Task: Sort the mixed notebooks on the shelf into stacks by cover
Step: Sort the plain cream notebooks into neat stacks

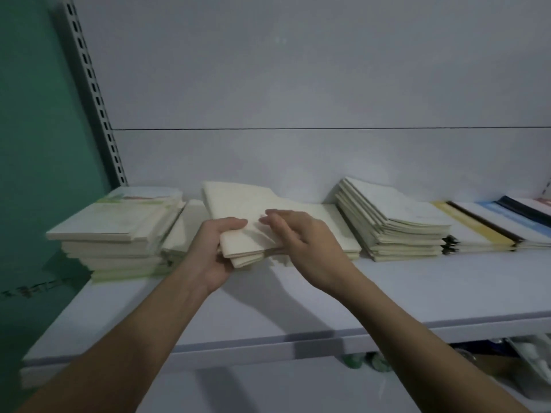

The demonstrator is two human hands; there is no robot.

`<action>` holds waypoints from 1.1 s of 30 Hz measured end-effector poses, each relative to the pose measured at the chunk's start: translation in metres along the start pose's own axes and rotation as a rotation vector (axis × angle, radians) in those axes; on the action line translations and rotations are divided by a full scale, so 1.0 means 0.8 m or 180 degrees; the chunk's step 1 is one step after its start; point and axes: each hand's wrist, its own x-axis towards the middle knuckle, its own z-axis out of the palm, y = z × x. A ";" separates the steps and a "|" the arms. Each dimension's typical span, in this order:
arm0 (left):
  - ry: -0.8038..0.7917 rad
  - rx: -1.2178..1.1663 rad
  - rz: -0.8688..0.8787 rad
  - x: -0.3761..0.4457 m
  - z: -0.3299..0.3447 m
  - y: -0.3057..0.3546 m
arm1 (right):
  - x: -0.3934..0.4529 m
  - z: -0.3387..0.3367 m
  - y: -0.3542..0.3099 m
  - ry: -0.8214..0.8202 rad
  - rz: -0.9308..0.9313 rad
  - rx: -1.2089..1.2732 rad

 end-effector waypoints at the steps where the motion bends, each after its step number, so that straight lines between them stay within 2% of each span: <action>1: 0.0017 -0.0024 -0.0012 0.005 0.007 -0.007 | 0.001 -0.010 0.015 0.0323 0.0228 0.0044; 3: -0.0029 -0.0081 -0.0048 0.012 0.023 -0.015 | 0.006 -0.031 0.041 0.0587 0.0810 0.0156; 7: 0.0082 0.0146 0.0058 0.027 0.045 -0.032 | 0.012 -0.057 0.088 -0.0056 0.2119 0.2070; 11: 0.0343 0.0667 0.0261 0.042 0.049 -0.056 | 0.007 -0.058 0.122 -0.0085 0.2274 0.2306; 15: 0.0568 0.0878 0.0284 0.057 0.044 -0.059 | 0.008 -0.055 0.137 -0.0117 0.2250 0.1818; 18: 0.0376 0.1236 0.0315 0.075 0.049 -0.049 | 0.019 -0.054 0.132 0.0070 0.2081 0.1548; 21: 0.0302 0.1248 0.0243 0.095 0.052 -0.045 | 0.038 -0.055 0.128 0.0184 0.1855 0.1114; 23: 0.0378 0.1395 0.0234 0.109 0.053 -0.046 | 0.052 -0.056 0.132 0.0068 0.1827 0.0578; 27: 0.0433 0.1769 0.0055 0.124 0.058 -0.068 | 0.067 -0.044 0.147 -0.0736 0.1936 -0.0850; 29: 0.0292 0.1763 -0.0083 0.127 0.064 -0.076 | 0.073 -0.030 0.157 -0.0873 0.2010 -0.1183; 33: 0.0210 0.2003 -0.0010 0.140 0.064 -0.078 | 0.083 -0.011 0.176 -0.0752 0.2127 -0.1337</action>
